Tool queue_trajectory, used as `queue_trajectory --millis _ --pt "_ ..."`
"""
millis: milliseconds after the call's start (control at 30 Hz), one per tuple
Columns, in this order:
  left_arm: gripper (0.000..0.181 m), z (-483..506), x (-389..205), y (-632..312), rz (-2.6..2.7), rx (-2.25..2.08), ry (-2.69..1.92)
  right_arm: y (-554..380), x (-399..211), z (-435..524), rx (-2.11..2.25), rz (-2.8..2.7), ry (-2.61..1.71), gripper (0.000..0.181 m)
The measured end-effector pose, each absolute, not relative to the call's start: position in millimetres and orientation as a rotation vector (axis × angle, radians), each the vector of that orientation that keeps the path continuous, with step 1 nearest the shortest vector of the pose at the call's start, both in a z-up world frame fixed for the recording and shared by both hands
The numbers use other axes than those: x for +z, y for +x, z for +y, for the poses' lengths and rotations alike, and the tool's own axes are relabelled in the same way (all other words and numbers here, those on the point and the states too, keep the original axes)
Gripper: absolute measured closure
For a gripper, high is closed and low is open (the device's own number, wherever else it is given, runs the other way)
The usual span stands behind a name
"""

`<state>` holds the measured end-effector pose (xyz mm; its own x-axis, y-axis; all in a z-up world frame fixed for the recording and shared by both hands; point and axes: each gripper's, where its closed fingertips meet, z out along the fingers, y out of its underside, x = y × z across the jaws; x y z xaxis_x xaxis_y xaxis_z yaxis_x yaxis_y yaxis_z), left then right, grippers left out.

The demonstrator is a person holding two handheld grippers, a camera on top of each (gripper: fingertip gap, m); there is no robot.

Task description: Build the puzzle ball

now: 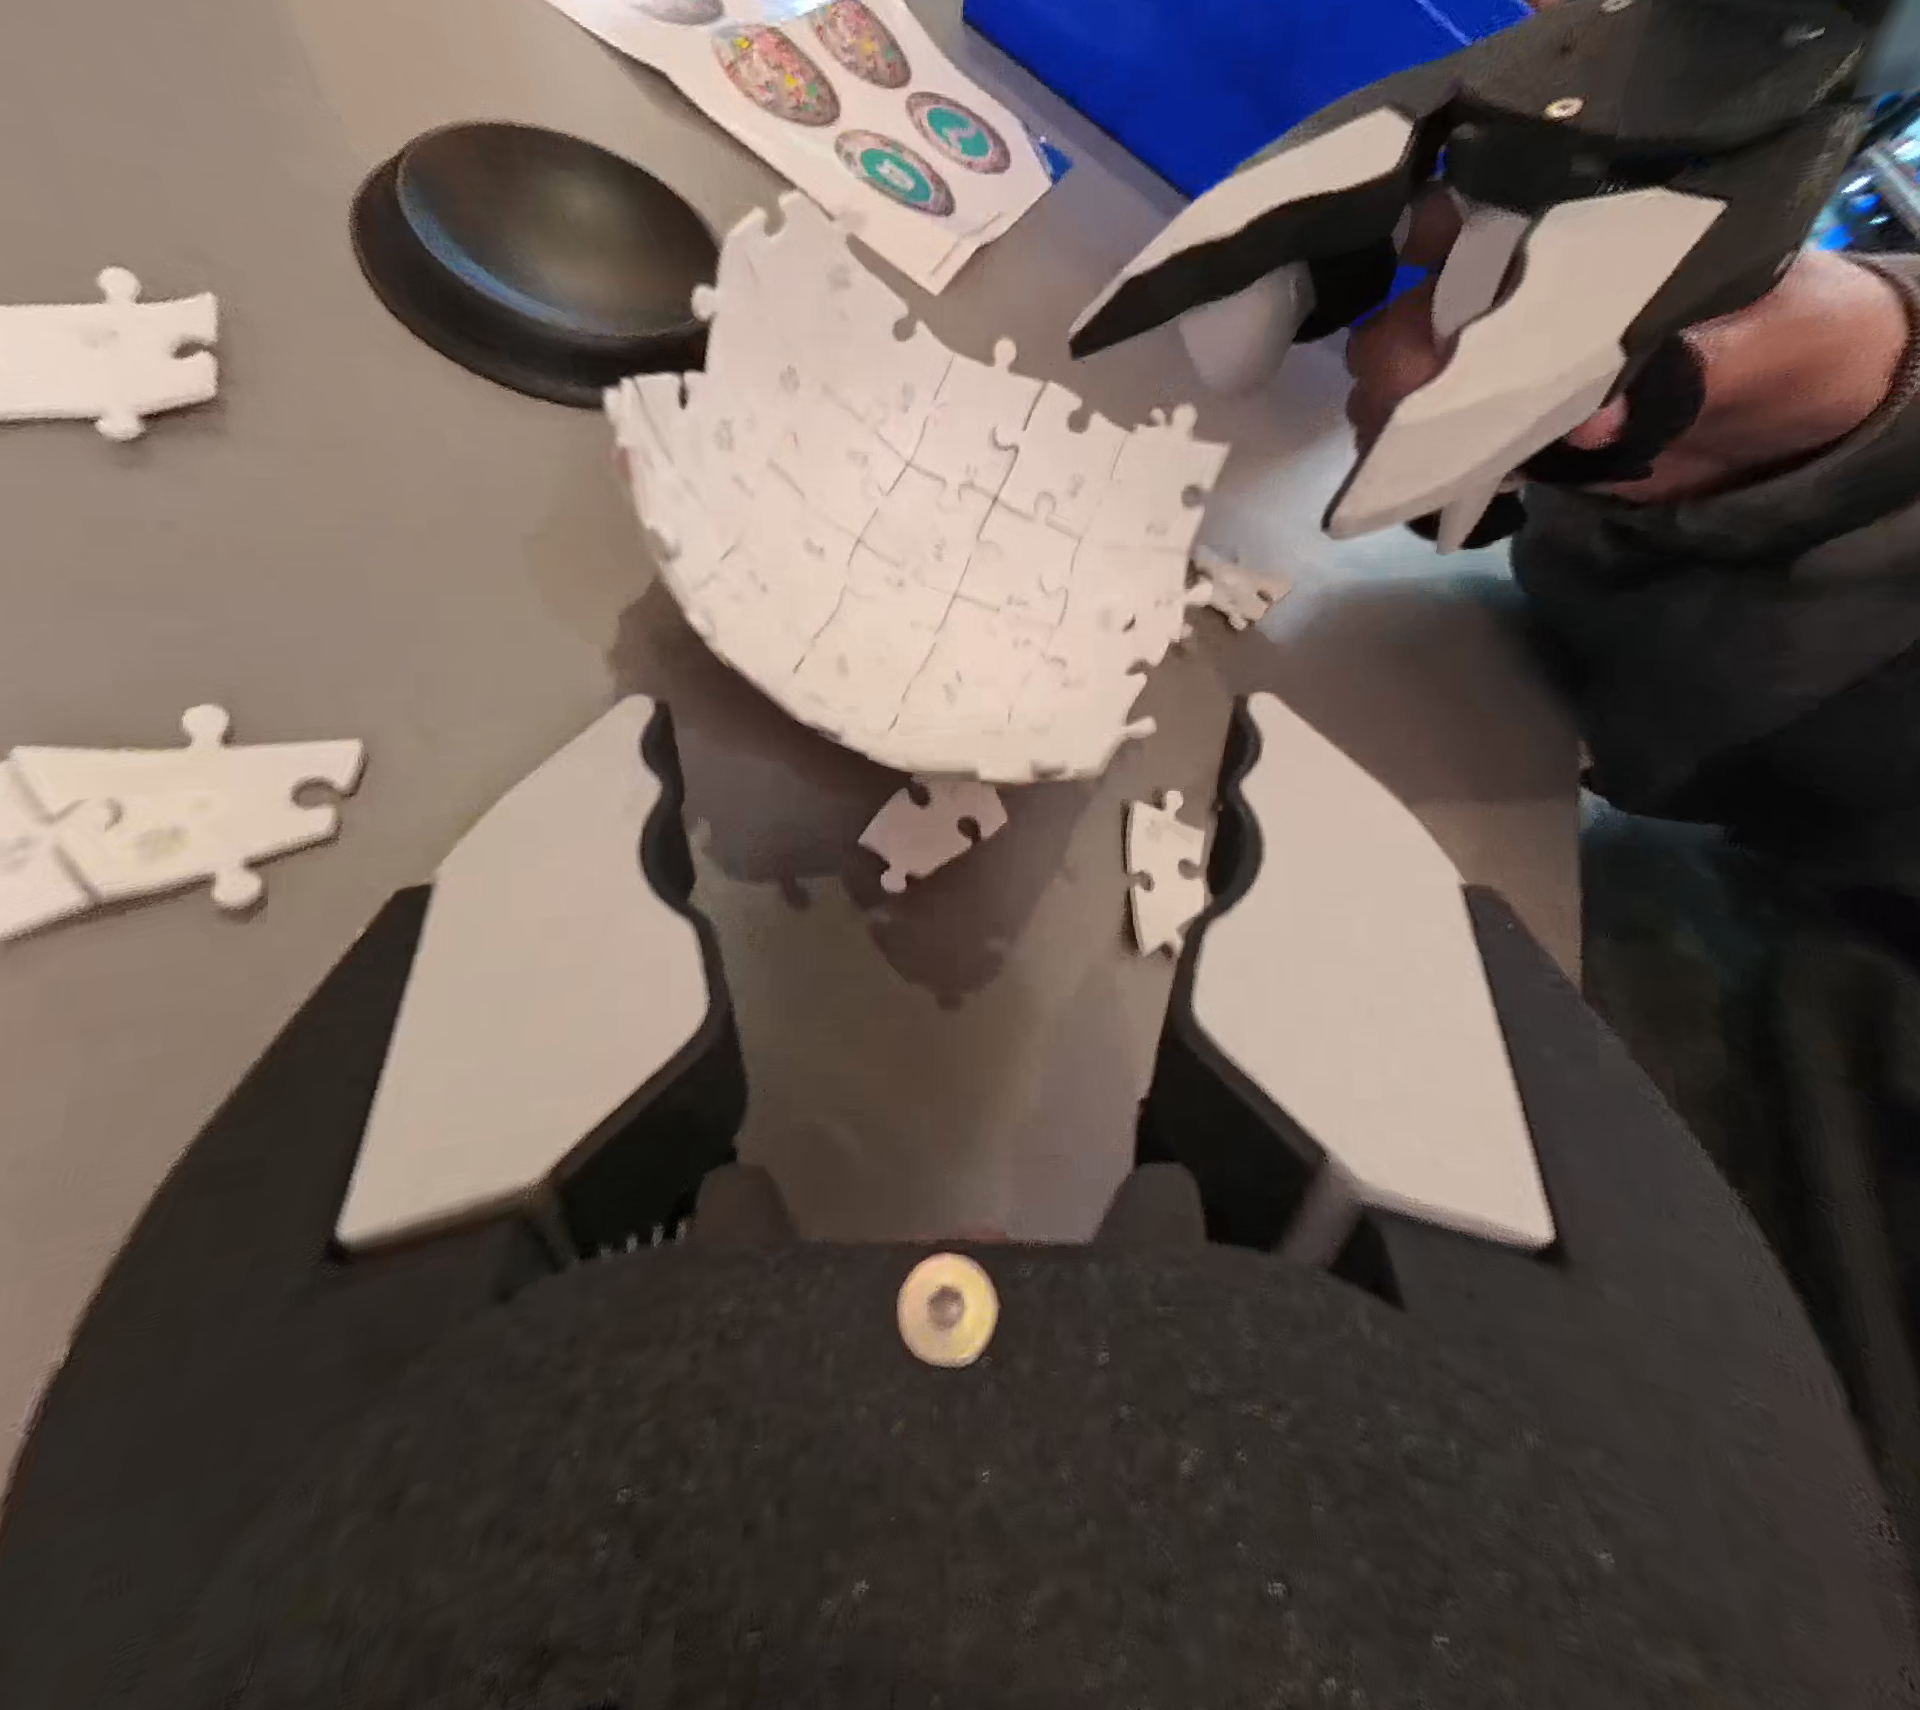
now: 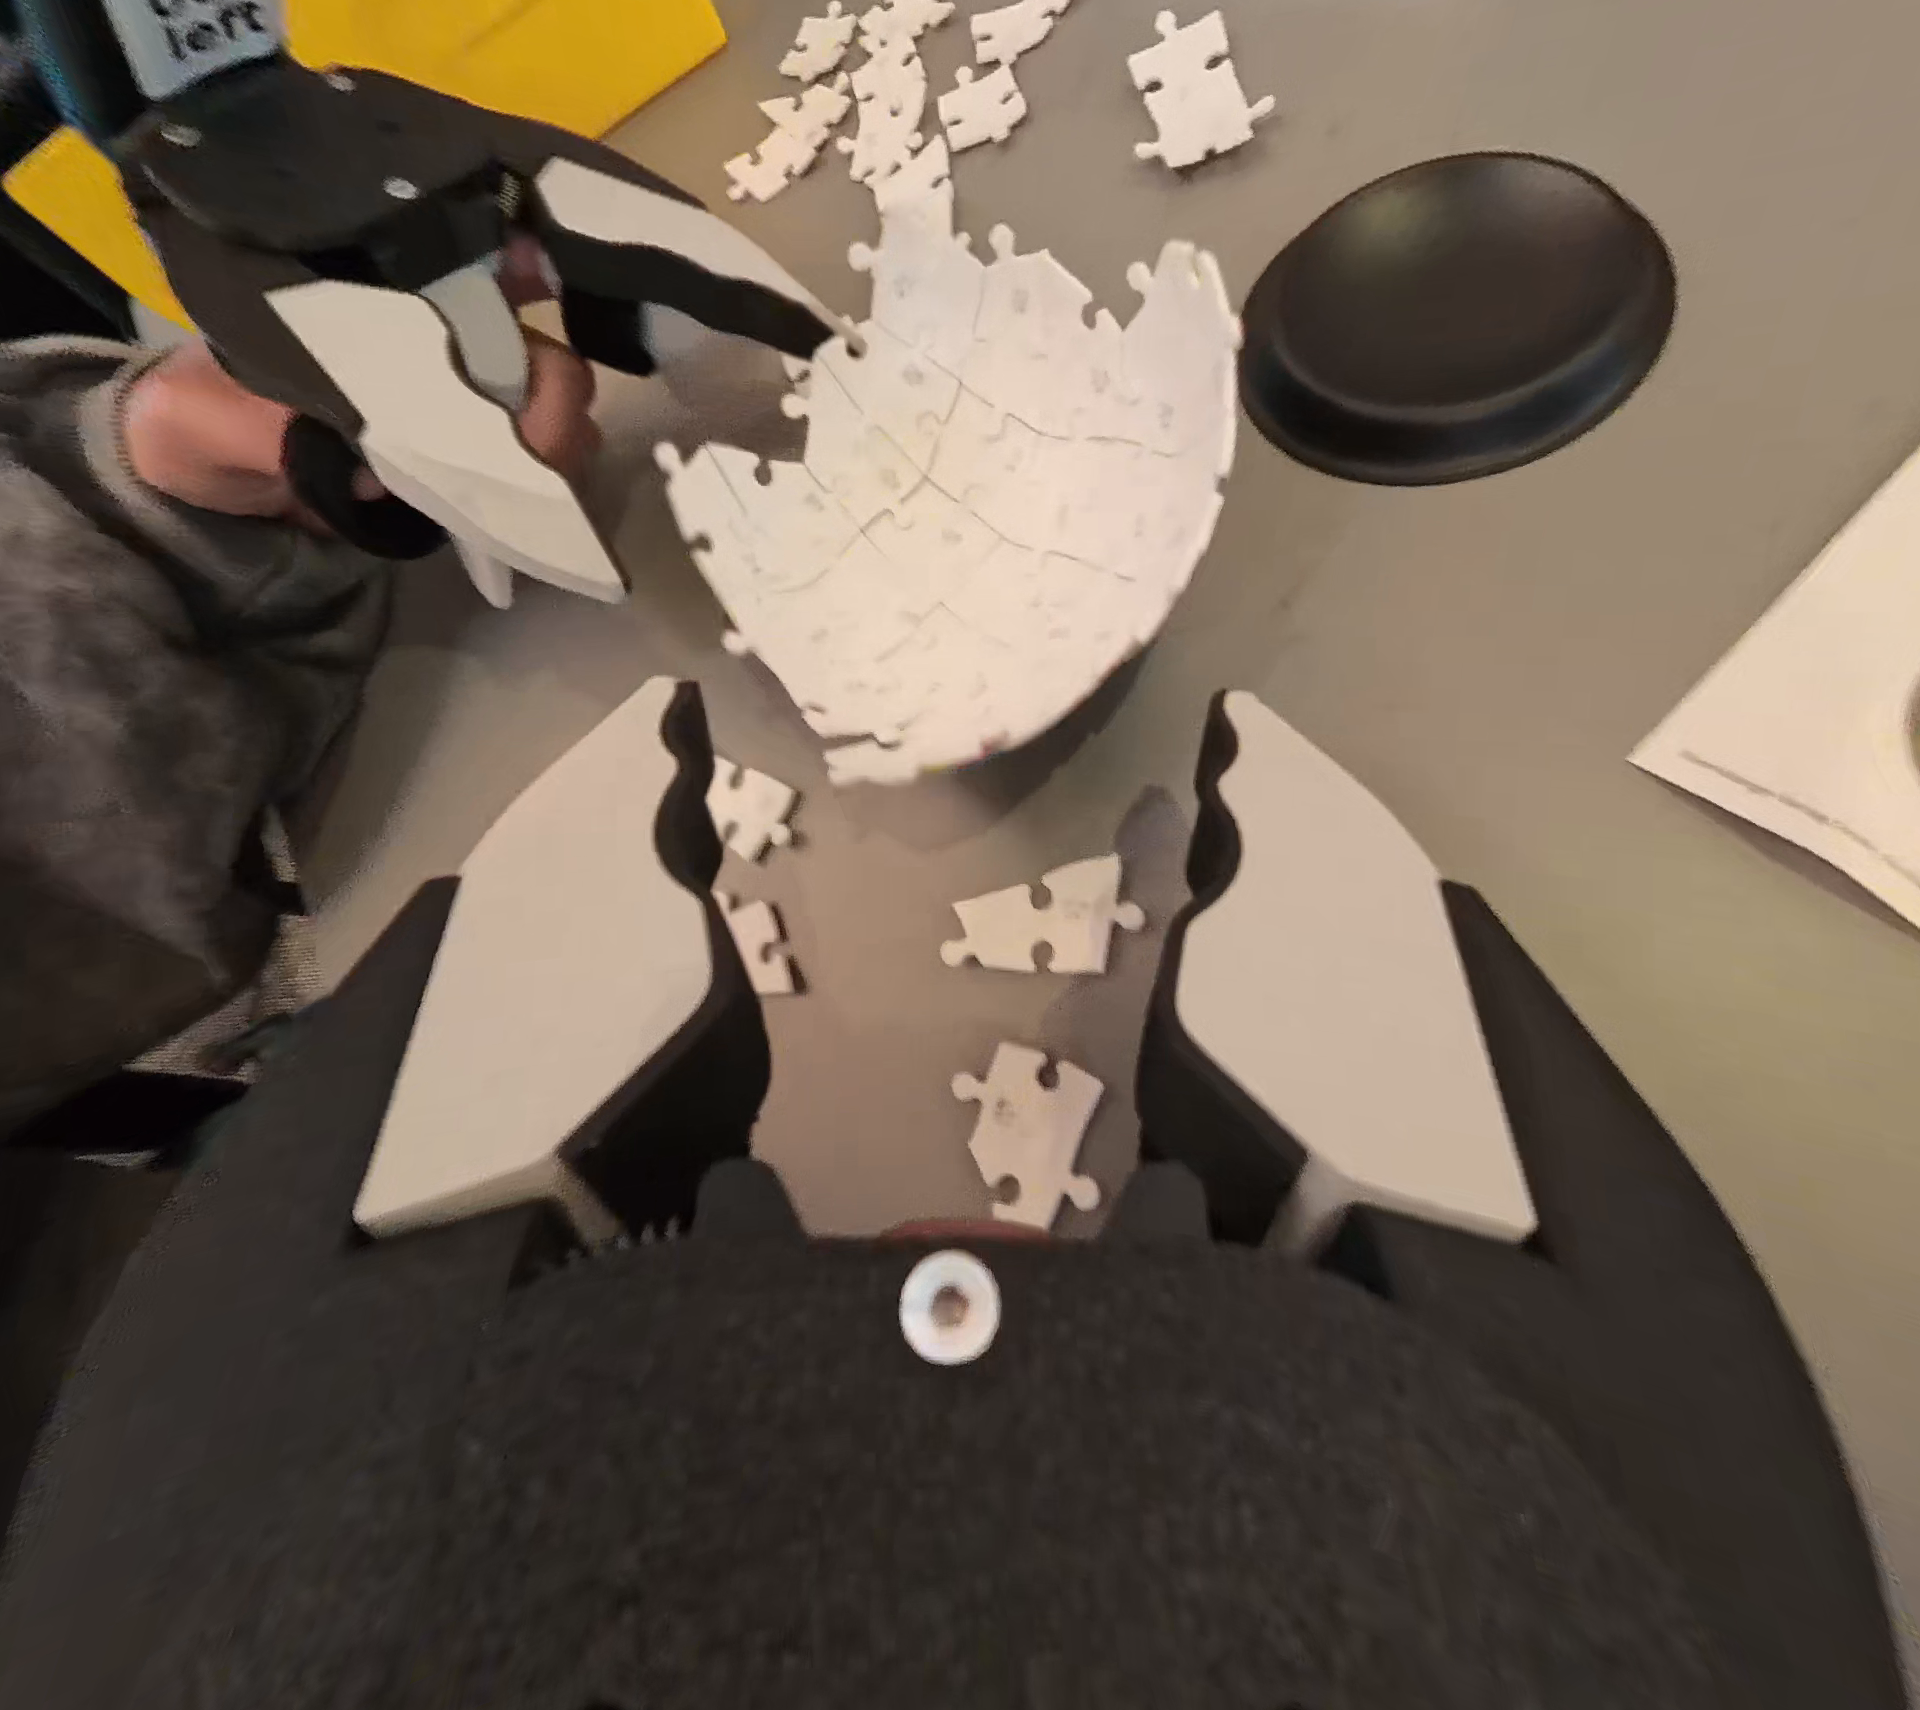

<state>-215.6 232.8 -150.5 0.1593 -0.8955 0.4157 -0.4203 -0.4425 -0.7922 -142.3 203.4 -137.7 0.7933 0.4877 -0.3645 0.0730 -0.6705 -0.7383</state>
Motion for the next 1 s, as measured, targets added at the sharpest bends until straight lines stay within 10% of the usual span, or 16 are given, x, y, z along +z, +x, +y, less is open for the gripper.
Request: queue_trajectory --millis 1000 --pt "0.093 261.7 -183.0 -212.0 1.828 -0.618 -1.709 -142.7 -180.3 237.6 0.995 -0.371 -2.519 0.157"
